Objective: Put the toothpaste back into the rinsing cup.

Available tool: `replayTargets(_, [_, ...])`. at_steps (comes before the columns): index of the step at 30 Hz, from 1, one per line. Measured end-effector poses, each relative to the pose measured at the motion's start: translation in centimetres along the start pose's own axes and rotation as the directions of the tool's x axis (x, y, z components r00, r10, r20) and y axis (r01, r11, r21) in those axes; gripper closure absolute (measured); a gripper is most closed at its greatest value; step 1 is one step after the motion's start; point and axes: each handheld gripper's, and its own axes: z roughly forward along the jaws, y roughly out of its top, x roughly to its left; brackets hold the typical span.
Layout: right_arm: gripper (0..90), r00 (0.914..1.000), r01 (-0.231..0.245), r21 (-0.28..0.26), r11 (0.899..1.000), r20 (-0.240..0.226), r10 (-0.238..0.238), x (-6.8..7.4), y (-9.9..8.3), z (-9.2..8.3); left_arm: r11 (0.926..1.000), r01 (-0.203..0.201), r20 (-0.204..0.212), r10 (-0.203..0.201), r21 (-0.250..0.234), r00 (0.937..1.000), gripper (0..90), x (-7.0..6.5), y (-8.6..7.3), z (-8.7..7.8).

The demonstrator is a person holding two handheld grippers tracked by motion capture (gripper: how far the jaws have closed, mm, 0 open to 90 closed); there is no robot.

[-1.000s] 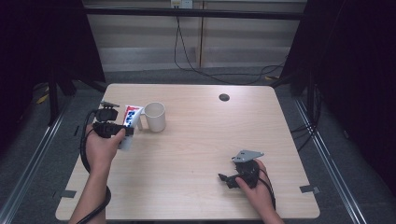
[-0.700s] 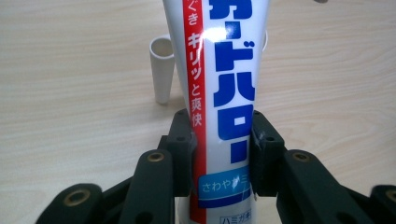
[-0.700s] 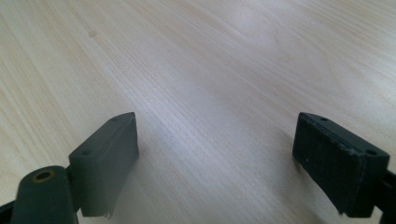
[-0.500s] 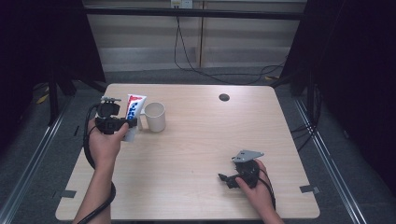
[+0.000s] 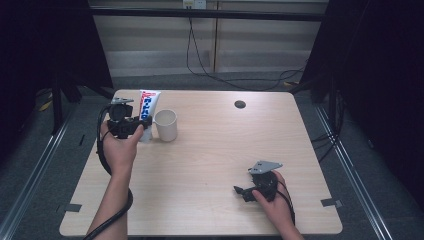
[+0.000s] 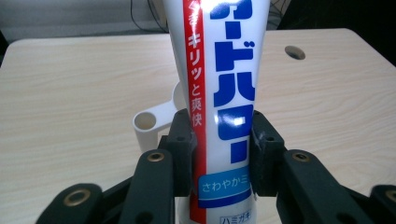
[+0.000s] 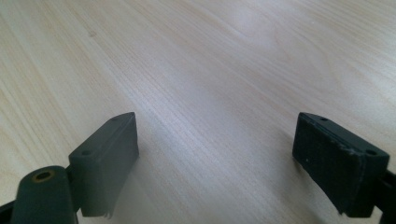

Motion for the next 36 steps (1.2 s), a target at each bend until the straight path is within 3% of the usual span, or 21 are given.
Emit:
replayTargets(20, [14.0,1.0,-0.003,0.002,1.0,0.0,0.003,0.0,0.0,0.0,0.994,-0.02,0.02,0.022,-0.108,0.9996,67.1,-1.3,0.6,2.6])
replayTargets(36, [14.1,1.0,-0.002,0.001,1.0,0.002,0.002,0.0,0.0,0.0,0.9902,0.002,0.04,0.004,-0.139,0.9992,67.0,-1.7,1.6,4.2])
